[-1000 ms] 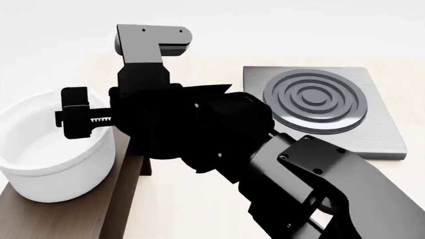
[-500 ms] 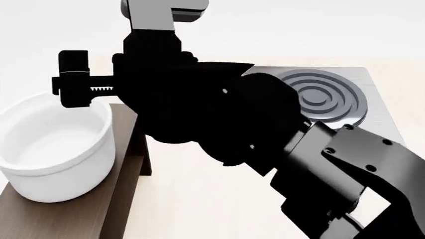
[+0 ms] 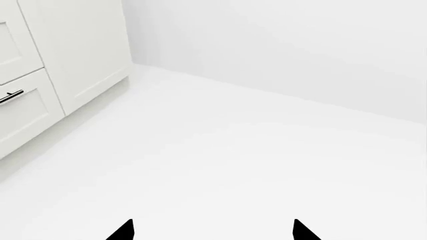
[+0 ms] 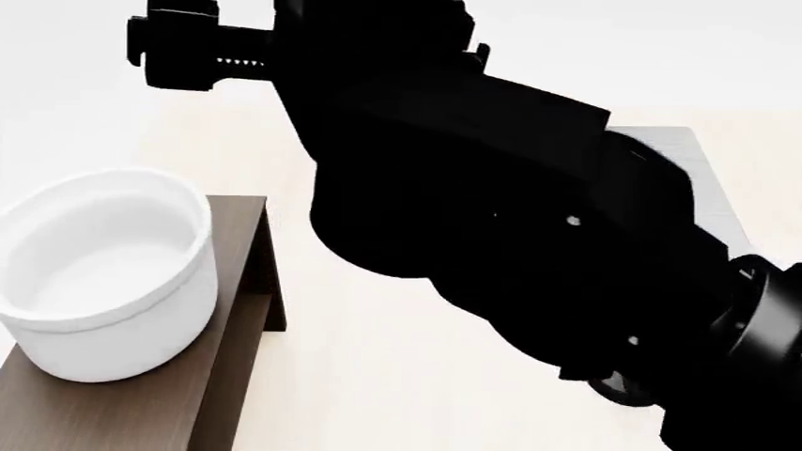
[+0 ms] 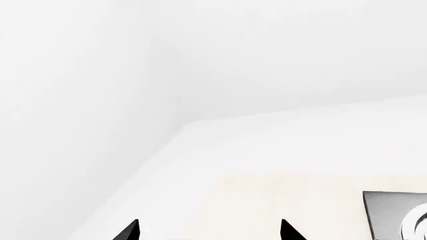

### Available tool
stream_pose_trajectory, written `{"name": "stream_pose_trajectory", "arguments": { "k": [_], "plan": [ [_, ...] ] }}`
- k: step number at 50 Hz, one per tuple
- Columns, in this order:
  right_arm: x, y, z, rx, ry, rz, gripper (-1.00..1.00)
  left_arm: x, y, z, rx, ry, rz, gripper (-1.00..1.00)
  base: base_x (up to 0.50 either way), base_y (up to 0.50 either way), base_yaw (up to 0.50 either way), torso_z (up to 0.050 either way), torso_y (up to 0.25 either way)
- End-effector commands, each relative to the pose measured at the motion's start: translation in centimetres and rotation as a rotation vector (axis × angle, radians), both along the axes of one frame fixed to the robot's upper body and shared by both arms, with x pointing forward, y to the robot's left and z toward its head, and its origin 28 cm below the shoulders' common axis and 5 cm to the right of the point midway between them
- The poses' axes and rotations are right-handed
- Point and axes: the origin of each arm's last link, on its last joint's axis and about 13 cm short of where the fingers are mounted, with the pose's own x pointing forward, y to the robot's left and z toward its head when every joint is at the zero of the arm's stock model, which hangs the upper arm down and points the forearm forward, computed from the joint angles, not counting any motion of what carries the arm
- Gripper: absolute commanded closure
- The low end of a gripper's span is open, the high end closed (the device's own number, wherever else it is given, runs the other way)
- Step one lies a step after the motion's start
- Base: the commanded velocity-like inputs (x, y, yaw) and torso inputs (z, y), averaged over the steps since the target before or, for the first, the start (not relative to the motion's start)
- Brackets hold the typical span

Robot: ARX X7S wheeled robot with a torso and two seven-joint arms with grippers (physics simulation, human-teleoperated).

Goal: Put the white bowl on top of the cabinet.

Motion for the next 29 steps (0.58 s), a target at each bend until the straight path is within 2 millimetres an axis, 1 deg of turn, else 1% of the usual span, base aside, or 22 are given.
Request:
{"name": "stream_pose_trajectory", "arguments": {
  "k": [1,8,10,15,22,24,29],
  "plan": [
    [-2.5,-1.7,2.0,0.092,-0.24,-0.106,-1.0,-0.2,0.3,-0.1,-0.019,-0.027,-0.002,-1.0,0.0,0.0,0.0,0.0,0.0],
    [-3.5,-2.7,2.5,0.104,-0.291,-0.145,-1.0,-0.1,0.2,0.0,-0.017,-0.025,-0.003,-1.0,0.0,0.0,0.0,0.0,0.0],
    [-3.9,-2.9,2.4,0.087,-0.33,-0.168,-1.0,-0.2,0.2,0.0,-0.017,-0.025,-0.003,-1.0,0.0,0.0,0.0,0.0,0.0],
    [-4.5,-3.7,2.7,0.106,-0.341,-0.19,-1.0,-0.1,0.2,0.0,-0.016,-0.025,-0.004,-1.0,0.0,0.0,0.0,0.0,0.0],
    [-6.0,-4.7,3.2,0.122,-0.391,-0.23,-1.0,-0.2,0.3,-0.1,-0.017,-0.025,-0.003,-1.0,0.0,0.0,0.0,0.0,0.0],
    [-6.7,-5.1,3.3,0.133,-0.41,-0.248,-1.0,-0.2,0.3,-0.1,-0.017,-0.025,-0.003,-1.0,0.0,0.0,0.0,0.0,0.0],
    [-7.7,-5.5,3.6,0.147,-0.434,-0.264,-1.0,-0.2,0.3,-0.1,-0.018,-0.025,-0.002,-1.0,0.0,0.0,0.0,0.0,0.0]
  ]
}}
